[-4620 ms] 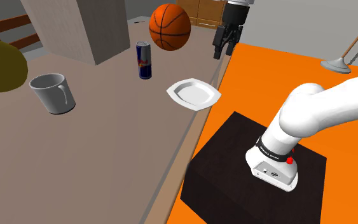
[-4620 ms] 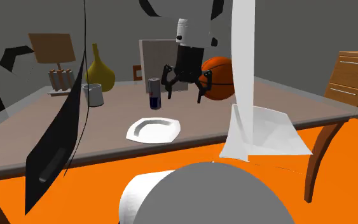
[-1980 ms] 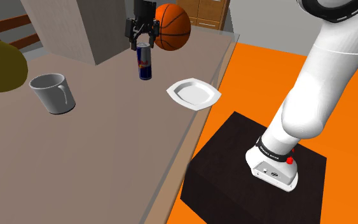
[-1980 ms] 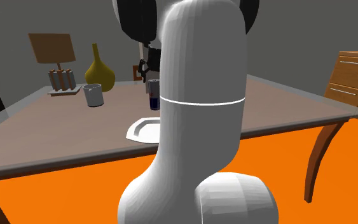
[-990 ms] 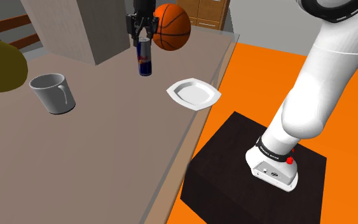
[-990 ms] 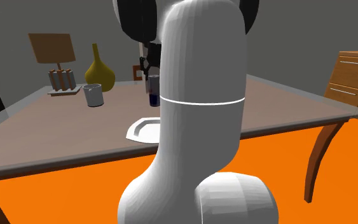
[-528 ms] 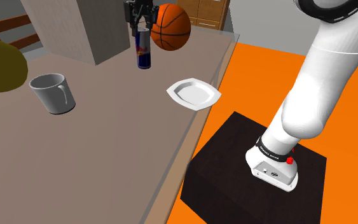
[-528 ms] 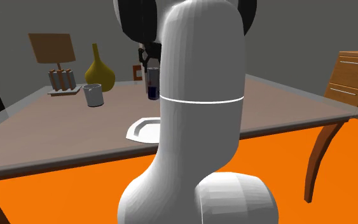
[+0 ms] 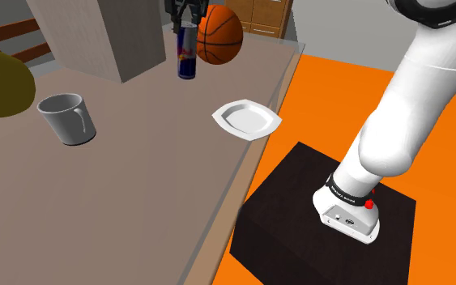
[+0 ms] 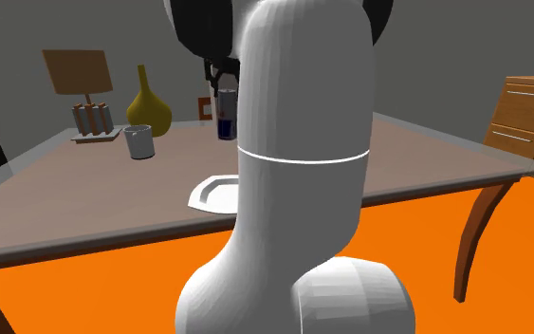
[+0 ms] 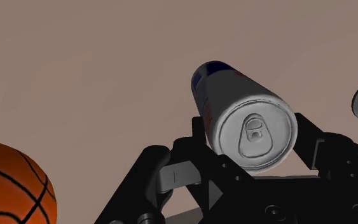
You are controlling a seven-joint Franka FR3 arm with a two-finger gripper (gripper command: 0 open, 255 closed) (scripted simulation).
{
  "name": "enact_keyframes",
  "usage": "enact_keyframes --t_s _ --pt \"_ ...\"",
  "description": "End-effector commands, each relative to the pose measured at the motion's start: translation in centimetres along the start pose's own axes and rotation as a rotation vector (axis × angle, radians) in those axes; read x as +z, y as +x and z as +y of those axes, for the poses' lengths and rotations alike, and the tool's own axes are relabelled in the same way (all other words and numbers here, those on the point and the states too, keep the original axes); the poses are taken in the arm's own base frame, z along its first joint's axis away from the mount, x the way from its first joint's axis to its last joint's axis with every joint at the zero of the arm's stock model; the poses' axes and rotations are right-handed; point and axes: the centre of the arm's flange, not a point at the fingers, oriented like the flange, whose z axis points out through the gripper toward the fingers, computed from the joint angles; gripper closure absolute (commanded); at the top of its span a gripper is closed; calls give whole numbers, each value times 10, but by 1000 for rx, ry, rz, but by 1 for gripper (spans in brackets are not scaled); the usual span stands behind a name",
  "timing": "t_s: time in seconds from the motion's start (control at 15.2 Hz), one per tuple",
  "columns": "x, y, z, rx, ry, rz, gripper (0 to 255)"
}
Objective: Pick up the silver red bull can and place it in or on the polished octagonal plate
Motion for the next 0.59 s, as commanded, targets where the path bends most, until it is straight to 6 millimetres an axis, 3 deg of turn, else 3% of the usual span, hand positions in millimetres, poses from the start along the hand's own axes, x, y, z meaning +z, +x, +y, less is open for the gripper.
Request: enact_keyframes --t_s 0.0,0.53 --pt "-7 -24 4 0 0 0 255" --pt "-36 -125 11 0 0 0 255"
